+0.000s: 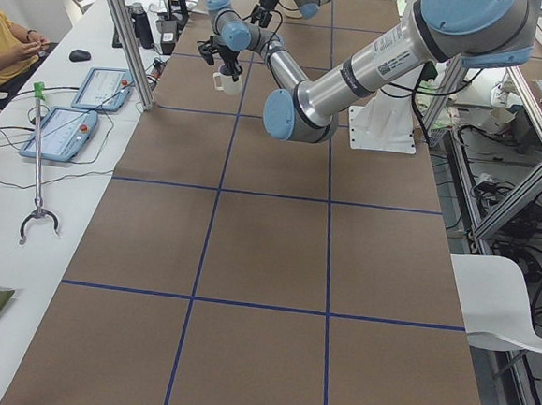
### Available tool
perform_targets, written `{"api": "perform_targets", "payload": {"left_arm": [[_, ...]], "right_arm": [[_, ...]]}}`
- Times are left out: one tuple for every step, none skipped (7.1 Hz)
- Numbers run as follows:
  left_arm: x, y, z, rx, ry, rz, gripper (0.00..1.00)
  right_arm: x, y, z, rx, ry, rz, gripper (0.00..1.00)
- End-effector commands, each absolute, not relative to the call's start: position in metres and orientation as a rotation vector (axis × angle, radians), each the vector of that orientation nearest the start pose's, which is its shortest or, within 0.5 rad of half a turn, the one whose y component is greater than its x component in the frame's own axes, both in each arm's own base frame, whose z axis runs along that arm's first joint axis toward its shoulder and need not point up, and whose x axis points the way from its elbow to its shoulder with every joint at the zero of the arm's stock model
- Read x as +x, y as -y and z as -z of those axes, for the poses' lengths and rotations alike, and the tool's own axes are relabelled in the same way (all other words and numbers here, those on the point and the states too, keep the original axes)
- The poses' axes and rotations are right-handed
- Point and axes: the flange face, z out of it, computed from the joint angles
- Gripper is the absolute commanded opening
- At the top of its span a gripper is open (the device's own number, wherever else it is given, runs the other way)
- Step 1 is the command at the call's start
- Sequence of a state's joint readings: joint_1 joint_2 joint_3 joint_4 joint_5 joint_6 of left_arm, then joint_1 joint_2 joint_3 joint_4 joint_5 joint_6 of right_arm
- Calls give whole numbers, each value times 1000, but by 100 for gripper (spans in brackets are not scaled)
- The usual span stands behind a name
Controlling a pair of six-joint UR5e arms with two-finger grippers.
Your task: Left arm hands cup to right arm to dump lemon
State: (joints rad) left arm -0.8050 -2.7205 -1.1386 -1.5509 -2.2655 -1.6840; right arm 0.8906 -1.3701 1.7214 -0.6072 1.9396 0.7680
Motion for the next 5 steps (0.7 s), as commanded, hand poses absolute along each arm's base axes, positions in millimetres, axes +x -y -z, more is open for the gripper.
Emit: {"api": "perform_targets", "payload": {"left_arm": [[503, 637, -63, -436, -814, 667, 0], [502, 635, -53, -433, -821, 664, 0], [496, 640, -49, -428, -827, 671, 0], [489, 645, -49, -425, -830, 680, 0], [486, 647, -49, -423, -831, 684, 0]], "right_arm": [[-351, 470, -327, 913, 1094, 120, 99], [-387, 452, -311, 971, 1079, 90, 97], [-419, 437, -287, 1017, 1088, 69, 96], [-440, 419, -276, 1065, 1068, 25, 96], [-462, 397, -269, 1104, 1046, -11, 93]]}}
